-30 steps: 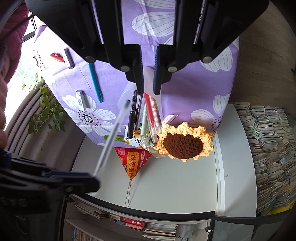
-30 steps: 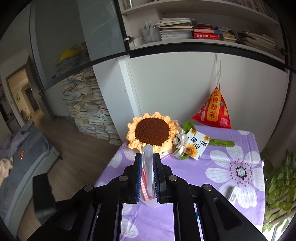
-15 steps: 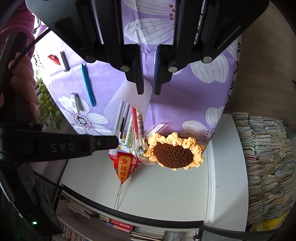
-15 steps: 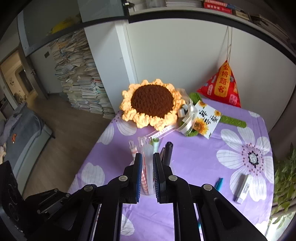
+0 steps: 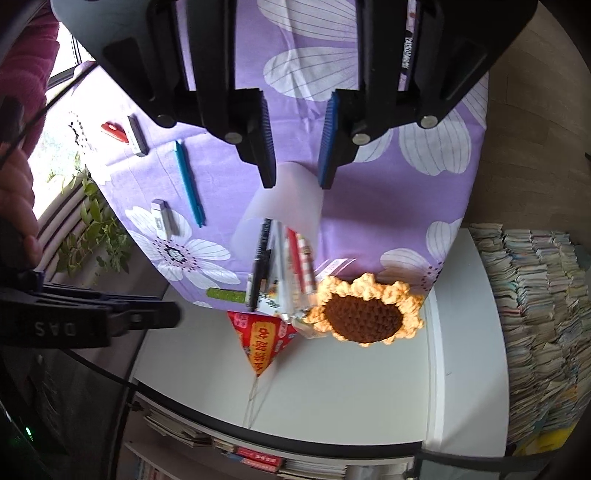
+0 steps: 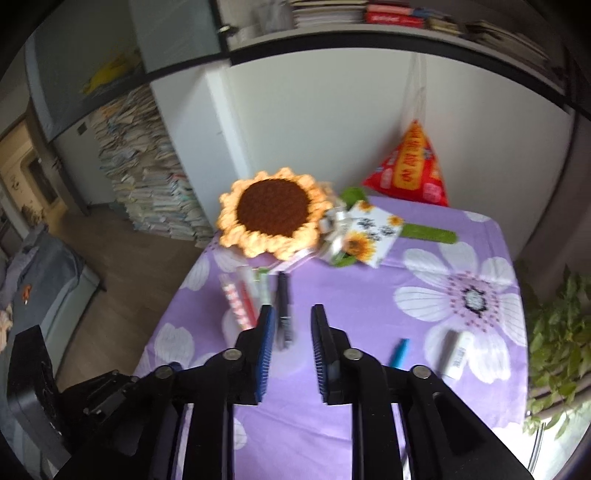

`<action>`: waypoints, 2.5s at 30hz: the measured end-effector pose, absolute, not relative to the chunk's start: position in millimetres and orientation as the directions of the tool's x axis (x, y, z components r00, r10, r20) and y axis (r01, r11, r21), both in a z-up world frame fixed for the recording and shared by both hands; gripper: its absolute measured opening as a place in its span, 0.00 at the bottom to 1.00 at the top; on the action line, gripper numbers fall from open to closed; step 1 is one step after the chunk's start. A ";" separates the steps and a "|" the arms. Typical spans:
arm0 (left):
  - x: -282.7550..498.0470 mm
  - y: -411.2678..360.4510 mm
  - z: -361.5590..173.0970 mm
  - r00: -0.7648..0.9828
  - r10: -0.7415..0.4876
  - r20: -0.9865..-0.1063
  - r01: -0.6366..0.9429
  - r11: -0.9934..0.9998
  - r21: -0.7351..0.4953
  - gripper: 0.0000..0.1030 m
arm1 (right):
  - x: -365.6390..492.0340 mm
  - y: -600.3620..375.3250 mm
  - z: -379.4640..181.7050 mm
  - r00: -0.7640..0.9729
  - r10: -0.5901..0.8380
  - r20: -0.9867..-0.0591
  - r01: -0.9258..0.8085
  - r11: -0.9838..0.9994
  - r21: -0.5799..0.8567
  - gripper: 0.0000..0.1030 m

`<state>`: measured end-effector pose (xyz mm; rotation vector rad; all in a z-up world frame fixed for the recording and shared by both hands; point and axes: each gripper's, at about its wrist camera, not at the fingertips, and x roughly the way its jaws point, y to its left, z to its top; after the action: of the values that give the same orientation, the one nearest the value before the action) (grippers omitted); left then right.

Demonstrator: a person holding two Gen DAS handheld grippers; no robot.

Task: Organize stationery
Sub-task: 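Grasp the blue pen with the left tool while the right moves to the white USB stick, then lift the blue pen with the left tool while the right grasps the white USB stick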

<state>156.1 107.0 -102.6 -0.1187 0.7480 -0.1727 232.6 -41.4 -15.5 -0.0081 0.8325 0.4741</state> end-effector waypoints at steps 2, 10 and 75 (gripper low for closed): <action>155.3 98.7 -101.6 0.716 -0.211 -0.666 0.134 0.977 -0.165 0.22 | 229.1 -62.8 -13.7 0.602 0.377 -0.704 -0.368 0.913 0.174 0.34; 160.5 51.1 -101.6 0.691 -0.248 -0.678 0.218 0.967 -0.131 0.32 | 213.7 -154.5 -30.8 0.717 0.223 -0.660 -0.178 0.975 0.136 0.40; 203.1 -0.3 -69.3 0.739 -0.288 -0.609 0.253 0.957 -0.145 0.11 | 328.2 -188.5 -129.5 0.457 0.194 -0.868 -0.021 0.978 0.208 0.40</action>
<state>203.1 -0.3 -69.3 -0.0543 0.6768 -0.2967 328.2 -188.5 -129.5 0.1763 1.0897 0.1338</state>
